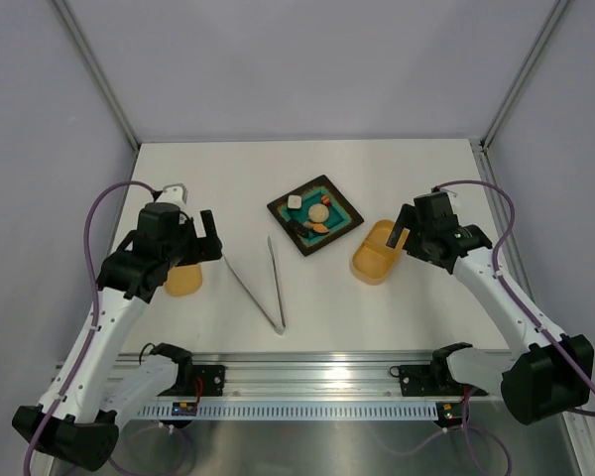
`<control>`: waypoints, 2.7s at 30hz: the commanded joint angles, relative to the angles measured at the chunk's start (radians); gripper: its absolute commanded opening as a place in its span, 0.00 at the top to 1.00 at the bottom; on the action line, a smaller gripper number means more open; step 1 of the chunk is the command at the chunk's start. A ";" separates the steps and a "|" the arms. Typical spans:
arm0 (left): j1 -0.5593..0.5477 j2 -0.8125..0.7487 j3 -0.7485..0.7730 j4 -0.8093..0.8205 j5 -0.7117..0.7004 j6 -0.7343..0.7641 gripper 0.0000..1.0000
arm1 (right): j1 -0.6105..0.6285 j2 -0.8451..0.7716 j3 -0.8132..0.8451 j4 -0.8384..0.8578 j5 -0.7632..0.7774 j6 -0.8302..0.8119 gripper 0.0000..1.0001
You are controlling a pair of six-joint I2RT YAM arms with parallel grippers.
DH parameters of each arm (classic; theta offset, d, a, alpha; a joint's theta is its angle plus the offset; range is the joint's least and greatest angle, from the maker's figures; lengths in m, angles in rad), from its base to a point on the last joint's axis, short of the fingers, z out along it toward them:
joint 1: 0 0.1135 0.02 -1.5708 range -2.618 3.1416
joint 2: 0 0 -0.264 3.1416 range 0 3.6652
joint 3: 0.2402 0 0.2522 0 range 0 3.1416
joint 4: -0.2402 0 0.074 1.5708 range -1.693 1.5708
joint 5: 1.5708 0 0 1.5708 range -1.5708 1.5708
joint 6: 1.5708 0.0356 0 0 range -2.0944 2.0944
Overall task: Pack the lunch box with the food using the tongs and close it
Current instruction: Pick up the clamp at the center of the board.
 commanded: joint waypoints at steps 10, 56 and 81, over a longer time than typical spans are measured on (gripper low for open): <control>0.000 -0.002 -0.014 0.079 -0.108 -0.004 0.01 | 0.119 0.067 0.091 0.031 0.095 -0.080 0.00; 0.000 -0.068 -0.030 0.009 -0.174 -0.036 0.01 | 1.000 0.802 0.346 0.421 0.210 -0.008 0.00; 0.000 -0.082 -0.047 0.017 -0.173 -0.036 0.01 | 0.951 0.909 0.406 0.482 0.313 -0.029 0.04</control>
